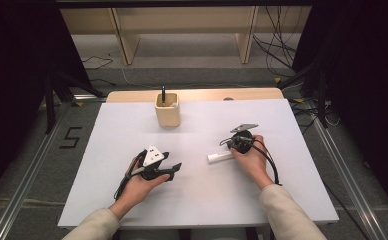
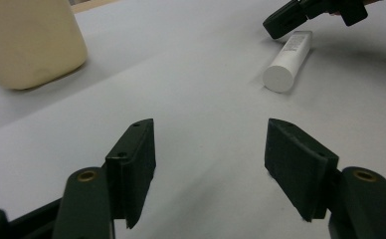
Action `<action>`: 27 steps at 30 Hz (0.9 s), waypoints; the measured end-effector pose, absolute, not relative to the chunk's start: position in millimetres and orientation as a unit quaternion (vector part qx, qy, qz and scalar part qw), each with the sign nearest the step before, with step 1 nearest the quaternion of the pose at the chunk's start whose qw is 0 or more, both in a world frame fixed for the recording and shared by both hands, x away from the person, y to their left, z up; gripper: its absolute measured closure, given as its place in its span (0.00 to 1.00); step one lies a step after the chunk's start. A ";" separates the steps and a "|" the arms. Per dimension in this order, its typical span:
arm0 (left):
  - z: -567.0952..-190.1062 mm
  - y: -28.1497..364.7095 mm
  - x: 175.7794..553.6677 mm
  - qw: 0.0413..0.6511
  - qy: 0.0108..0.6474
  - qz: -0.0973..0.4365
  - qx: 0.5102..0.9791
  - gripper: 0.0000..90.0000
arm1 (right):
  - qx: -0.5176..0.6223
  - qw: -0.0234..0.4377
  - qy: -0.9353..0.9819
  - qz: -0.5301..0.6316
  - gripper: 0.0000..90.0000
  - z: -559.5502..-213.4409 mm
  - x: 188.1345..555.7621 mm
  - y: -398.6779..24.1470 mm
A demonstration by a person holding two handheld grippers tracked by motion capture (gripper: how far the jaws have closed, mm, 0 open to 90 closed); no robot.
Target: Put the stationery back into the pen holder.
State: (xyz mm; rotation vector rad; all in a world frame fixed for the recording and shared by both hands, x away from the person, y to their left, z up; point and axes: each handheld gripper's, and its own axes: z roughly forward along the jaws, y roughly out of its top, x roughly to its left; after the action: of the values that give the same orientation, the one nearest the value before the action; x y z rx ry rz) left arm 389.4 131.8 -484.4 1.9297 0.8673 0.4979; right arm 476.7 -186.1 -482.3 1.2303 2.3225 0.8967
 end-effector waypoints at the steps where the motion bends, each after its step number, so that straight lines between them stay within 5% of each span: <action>1: -484.3 131.9 389.3 0.466 0.353 0.203 0.785 0.41 | 0.434 0.180 0.824 0.318 1.00 -482.1 475.8 -186.3; 27: -480.4 139.6 384.9 0.467 0.354 0.205 0.784 0.41 | 0.436 0.174 0.829 0.305 1.00 -483.1 459.2 -191.8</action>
State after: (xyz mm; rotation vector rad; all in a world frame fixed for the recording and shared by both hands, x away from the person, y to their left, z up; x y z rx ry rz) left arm 384.9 139.6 -480.4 1.9232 0.8682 0.5030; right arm 459.2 -191.8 -483.1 1.2354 2.3496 0.8662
